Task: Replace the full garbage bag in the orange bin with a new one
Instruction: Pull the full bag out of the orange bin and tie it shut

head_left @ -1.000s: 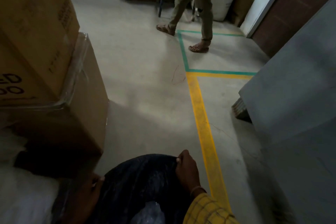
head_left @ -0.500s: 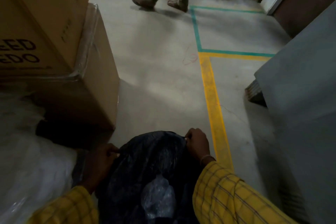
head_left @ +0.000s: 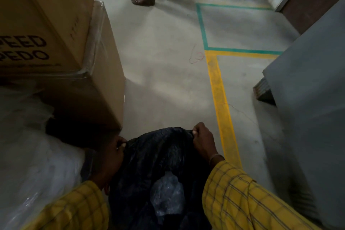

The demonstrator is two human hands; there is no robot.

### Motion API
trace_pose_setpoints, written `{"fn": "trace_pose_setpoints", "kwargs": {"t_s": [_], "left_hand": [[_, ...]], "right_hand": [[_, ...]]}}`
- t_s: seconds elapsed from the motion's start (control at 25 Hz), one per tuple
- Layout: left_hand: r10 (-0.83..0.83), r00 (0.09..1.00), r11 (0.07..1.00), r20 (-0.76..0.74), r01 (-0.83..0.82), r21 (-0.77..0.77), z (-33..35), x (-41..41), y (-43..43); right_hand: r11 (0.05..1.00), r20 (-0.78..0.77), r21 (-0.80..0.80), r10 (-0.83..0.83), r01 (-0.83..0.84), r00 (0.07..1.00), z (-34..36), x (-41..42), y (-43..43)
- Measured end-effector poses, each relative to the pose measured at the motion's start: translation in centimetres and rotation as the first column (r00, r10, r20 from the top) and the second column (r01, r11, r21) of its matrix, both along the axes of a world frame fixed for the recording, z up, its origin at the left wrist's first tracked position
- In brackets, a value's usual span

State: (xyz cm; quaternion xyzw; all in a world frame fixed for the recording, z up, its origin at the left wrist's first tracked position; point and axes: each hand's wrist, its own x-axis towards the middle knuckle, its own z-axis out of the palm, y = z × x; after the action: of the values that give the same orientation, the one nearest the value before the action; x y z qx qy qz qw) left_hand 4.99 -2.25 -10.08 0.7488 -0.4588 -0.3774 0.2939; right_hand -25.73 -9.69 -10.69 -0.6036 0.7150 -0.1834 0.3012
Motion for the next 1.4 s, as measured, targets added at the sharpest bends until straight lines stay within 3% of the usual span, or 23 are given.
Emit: {"fn": "trace_pose_setpoints", "kwargs": {"t_s": [0.2,0.32,0.4,0.48,0.76,0.92,1.0,1.12,1.24,1.32,1.4], "left_hand": [[0.067,0.969,0.995,-0.239,-0.049,0.082,0.0,-0.4,-0.3],[0.008,0.933,0.992,-0.360,0.039,0.121,0.7,-0.6,0.0],[0.000,0.920,0.993,-0.392,0.047,0.109,0.7,-0.6,0.3],[0.042,0.908,0.995,-0.416,0.001,0.102,0.7,-0.7,0.5],[-0.076,0.952,0.996,-0.297,0.087,0.023,1.5,-0.9,2.2],[-0.149,0.984,0.989,-0.102,0.150,-0.001,1.4,-0.5,3.6],[-0.167,0.986,0.986,0.002,0.167,-0.028,1.5,-0.4,4.5],[-0.184,0.982,0.983,0.039,0.185,-0.019,1.9,0.2,6.2],[-0.271,0.944,0.962,0.187,0.269,0.036,3.5,0.0,8.9],[-0.290,0.913,0.954,0.286,0.298,0.017,3.7,-0.2,10.7],[-0.301,0.908,0.952,0.290,0.305,0.034,3.5,-0.1,12.6]], "right_hand": [[0.992,0.128,0.127,-0.030,0.014,0.991,1.1,-0.3,0.4],[0.977,0.332,0.213,-0.073,0.000,0.940,2.2,-0.4,1.2],[0.968,0.445,0.250,-0.092,-0.025,0.891,3.2,-0.4,1.7],[0.969,0.458,0.245,-0.127,0.012,0.880,3.6,-0.6,2.1],[0.988,0.280,0.145,-0.091,0.052,0.956,4.7,-1.1,5.2],[0.999,0.016,0.035,0.022,-0.023,1.000,4.2,-1.5,6.0],[0.995,-0.148,0.035,0.095,-0.091,0.984,4.4,-1.6,6.7],[0.983,-0.290,0.120,0.166,-0.136,0.942,5.1,-2.0,8.6],[0.930,-0.451,0.265,0.354,-0.256,0.819,4.9,-3.7,11.5],[0.889,-0.462,0.328,0.447,-0.321,0.766,4.3,-5.2,13.6],[0.867,-0.433,0.356,0.484,-0.349,0.760,3.6,-6.2,15.8]]}}
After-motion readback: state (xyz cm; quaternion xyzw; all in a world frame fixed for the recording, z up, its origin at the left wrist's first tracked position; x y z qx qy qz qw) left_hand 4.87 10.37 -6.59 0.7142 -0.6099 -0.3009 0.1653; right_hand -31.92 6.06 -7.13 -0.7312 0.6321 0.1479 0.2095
